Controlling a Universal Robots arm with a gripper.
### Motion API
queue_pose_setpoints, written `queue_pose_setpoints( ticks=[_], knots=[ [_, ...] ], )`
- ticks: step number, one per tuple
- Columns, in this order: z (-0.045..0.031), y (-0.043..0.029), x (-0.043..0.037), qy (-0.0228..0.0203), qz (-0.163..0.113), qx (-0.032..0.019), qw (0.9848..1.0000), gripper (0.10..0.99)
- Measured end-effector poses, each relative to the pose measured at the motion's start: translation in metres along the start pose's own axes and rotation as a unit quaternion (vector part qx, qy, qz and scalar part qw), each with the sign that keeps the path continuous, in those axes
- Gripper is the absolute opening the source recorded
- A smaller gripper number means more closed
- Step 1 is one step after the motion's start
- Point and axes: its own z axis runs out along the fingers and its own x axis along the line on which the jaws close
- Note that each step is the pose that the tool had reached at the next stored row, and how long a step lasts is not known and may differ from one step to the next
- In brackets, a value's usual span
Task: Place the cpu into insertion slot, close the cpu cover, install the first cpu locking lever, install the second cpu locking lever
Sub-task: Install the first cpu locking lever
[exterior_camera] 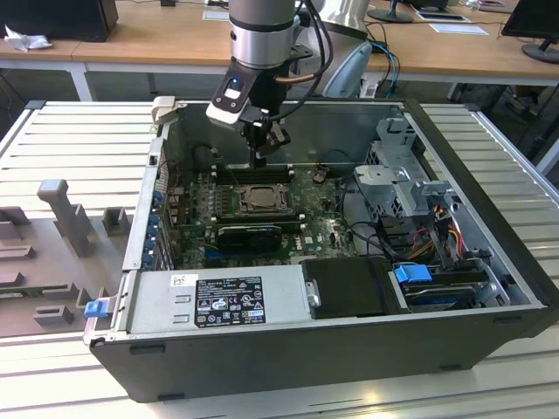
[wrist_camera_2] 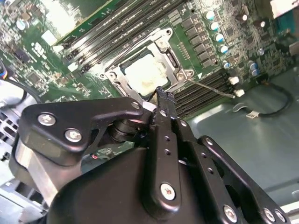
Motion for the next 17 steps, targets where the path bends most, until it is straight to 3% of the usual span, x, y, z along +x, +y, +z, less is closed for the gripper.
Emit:
queue_pose_setpoints(
  ticks=[8, 17],
  knots=[
    [0.0, 0.0, 0.0, 0.0011, -0.051, 0.001, 0.9987, 0.106],
    [0.0, 0.0, -0.0001, 0.0016, -0.077, 0.0014, 0.997, 0.106]
  ],
)
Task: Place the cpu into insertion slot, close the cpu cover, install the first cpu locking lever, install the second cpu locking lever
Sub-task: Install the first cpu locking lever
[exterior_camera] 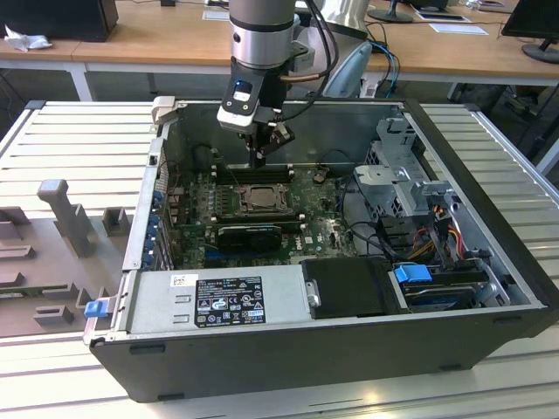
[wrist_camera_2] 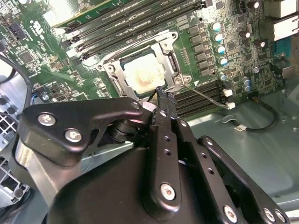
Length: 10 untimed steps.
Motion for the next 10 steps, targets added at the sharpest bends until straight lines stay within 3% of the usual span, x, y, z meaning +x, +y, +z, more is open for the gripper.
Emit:
queue_pose_setpoints(
  ticks=[10],
  knots=[
    [0.0, 0.0, 0.0, 0.0004, -0.02, 0.0004, 0.9998, 0.106]
  ],
)
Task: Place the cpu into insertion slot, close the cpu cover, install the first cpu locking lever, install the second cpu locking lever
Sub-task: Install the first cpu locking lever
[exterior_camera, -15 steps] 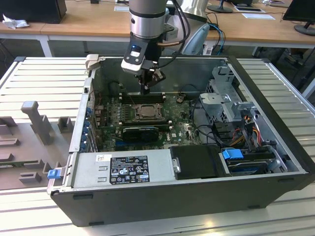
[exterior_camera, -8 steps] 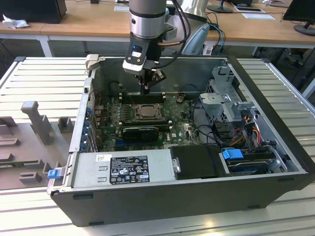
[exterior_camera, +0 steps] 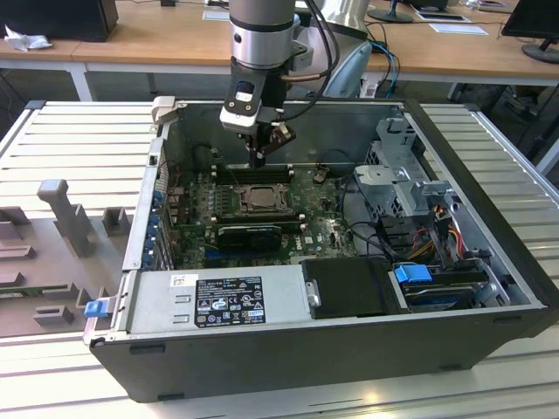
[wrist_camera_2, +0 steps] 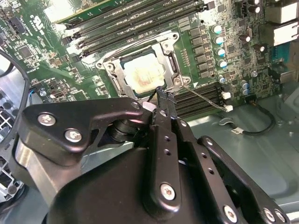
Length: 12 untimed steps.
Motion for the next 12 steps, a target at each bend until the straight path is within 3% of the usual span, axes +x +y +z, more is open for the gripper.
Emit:
queue_pose_setpoints(
  ticks=[12],
  knots=[
    [0.0, -0.0002, -0.0002, 0.0008, -0.037, 0.0007, 0.9993, 0.106]
  ],
)
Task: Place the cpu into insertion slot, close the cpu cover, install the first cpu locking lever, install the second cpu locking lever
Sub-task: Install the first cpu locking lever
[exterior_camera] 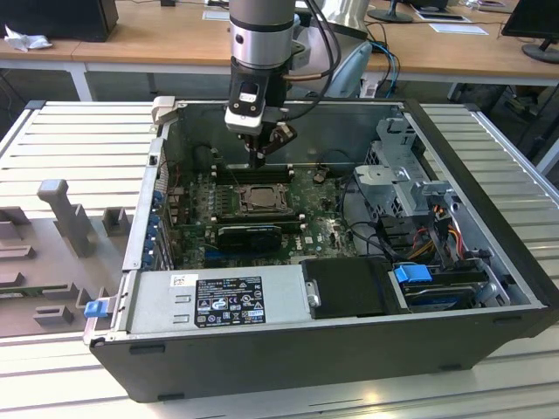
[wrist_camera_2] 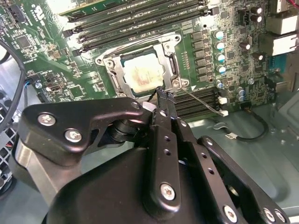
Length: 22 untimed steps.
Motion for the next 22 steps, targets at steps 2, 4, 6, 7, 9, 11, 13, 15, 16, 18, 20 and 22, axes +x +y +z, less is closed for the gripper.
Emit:
queue_pose_setpoints(
  ticks=[2, 4, 6, 7, 9, 11, 13, 15, 16, 18, 20, 22],
  knots=[
    [0.0, 0.0, -0.0001, 0.0001, -0.005, 0.0001, 1.0, 0.106],
    [0.0, -0.0001, -0.0001, 0.0002, -0.011, 0.0002, 0.9999, 0.106],
    [0.0, -0.0001, -0.0001, 0.0004, -0.017, 0.0003, 0.9998, 0.106],
    [0.0, -0.0001, -0.0001, 0.0004, -0.019, 0.0003, 0.9998, 0.106],
    [0.0, -0.0001, -0.0001, 0.0005, -0.025, 0.0005, 0.9997, 0.106],
    [0.0, -0.0002, -0.0002, 0.0007, -0.03, 0.0006, 0.9995, 0.106],
    [0.0, -0.0002, -0.0003, 0.0008, -0.035, 0.0007, 0.9994, 0.106],
    [0.0, -0.0003, -0.0003, 0.0009, -0.039, 0.0007, 0.9992, 0.106],
    [0.0, -0.0003, -0.0003, 0.0009, -0.043, 0.0008, 0.9991, 0.106],
    [0.0, -0.0004, -0.0004, 0.001, -0.047, 0.0009, 0.9989, 0.106],
    [0.0, -0.0005, -0.0005, 0.0011, -0.051, 0.001, 0.9987, 0.106],
    [0.0, -0.0006, -0.0007, 0.0012, -0.055, 0.001, 0.9985, 0.106]
  ],
)
